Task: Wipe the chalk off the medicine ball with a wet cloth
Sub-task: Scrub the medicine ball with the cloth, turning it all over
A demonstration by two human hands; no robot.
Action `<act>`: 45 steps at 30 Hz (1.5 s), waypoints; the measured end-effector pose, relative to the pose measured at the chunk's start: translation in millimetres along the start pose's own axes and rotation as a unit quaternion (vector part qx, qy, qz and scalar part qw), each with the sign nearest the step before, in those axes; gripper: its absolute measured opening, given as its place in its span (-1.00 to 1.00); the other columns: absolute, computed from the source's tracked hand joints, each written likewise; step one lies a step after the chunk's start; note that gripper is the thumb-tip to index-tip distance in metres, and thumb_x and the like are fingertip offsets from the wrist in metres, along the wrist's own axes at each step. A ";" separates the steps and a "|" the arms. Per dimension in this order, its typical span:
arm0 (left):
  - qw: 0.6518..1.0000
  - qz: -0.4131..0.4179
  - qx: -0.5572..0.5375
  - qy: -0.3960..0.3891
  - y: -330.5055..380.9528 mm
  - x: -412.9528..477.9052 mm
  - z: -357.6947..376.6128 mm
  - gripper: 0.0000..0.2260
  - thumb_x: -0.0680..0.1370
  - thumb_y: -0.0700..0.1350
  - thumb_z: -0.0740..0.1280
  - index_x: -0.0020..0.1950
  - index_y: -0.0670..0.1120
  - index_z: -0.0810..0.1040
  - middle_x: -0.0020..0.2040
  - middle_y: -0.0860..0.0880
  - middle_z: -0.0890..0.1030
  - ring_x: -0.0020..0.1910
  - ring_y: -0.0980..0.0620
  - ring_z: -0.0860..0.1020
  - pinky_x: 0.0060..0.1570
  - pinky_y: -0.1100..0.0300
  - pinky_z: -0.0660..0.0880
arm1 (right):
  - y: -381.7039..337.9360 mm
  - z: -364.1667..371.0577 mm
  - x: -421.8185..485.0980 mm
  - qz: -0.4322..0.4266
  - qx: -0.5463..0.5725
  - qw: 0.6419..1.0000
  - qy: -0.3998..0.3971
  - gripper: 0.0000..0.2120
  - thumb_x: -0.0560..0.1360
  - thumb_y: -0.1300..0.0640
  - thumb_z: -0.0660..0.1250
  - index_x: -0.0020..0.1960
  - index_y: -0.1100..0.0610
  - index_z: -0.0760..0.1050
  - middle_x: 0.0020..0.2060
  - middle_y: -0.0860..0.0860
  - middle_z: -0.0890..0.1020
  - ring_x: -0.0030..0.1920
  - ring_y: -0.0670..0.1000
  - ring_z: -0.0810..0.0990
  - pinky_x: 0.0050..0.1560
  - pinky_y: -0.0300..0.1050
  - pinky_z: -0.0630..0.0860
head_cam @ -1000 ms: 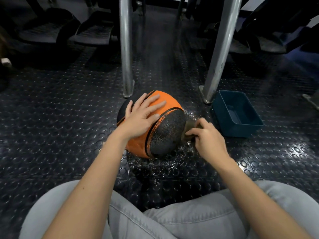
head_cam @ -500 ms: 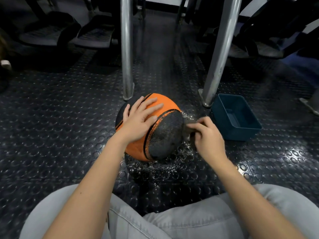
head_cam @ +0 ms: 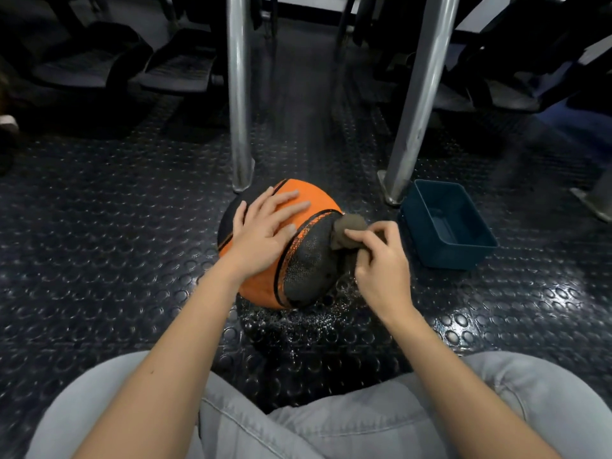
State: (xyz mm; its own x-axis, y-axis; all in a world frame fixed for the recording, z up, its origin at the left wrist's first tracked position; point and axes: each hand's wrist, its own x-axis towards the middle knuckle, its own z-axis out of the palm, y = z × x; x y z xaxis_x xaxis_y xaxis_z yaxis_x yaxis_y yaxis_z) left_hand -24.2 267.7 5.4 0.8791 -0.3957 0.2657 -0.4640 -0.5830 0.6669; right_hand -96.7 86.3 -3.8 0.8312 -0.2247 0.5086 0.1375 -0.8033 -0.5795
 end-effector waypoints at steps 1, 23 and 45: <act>1.000 0.001 0.000 0.005 -0.6 -1.6 0.4 -0.68 0.49 0.08 0.08 0.19 0.41 0.28 0.29 0.45 0.18 0.44 0.29 0.00 0.39 0.15 -0.31 | -11.1 0.0 -1.4 -0.051 0.020 0.998 -0.001 -0.67 0.42 0.38 0.19 0.05 0.15 0.62 -0.01 0.10 0.46 -0.01 0.05 0.49 -0.06 -0.09 0.49; 0.999 0.026 0.018 0.007 -1.9 -1.6 5.1 -0.70 0.51 0.10 0.06 0.21 0.40 0.27 0.27 0.48 0.14 0.41 0.32 -0.02 0.32 0.32 -0.34 | 30.1 3.6 11.1 0.047 -0.024 0.995 -0.085 -0.66 0.46 0.40 0.17 0.06 0.13 0.62 0.01 0.06 0.43 0.02 0.04 0.48 -0.06 -0.14 0.41; 0.987 -0.005 -0.034 0.154 -9.9 -4.7 8.3 -0.81 0.44 0.27 0.16 0.00 0.36 0.47 0.13 0.45 0.41 0.31 0.25 0.29 0.39 0.07 0.05 | -9.3 11.8 19.0 -0.047 0.132 0.989 -0.054 -0.66 0.38 0.46 0.19 0.01 0.19 0.60 -0.09 0.01 0.51 -0.01 -0.10 0.49 0.11 -0.35 0.38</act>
State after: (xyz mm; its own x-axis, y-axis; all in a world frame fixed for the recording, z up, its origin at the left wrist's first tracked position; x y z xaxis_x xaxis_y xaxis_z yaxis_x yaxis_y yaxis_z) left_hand -24.6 269.4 -8.3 0.8793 -0.1492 0.4522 -0.4568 -0.5328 0.7124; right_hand -75.8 96.0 3.7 0.8589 -0.0831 0.5053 0.3415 -0.6424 -0.6861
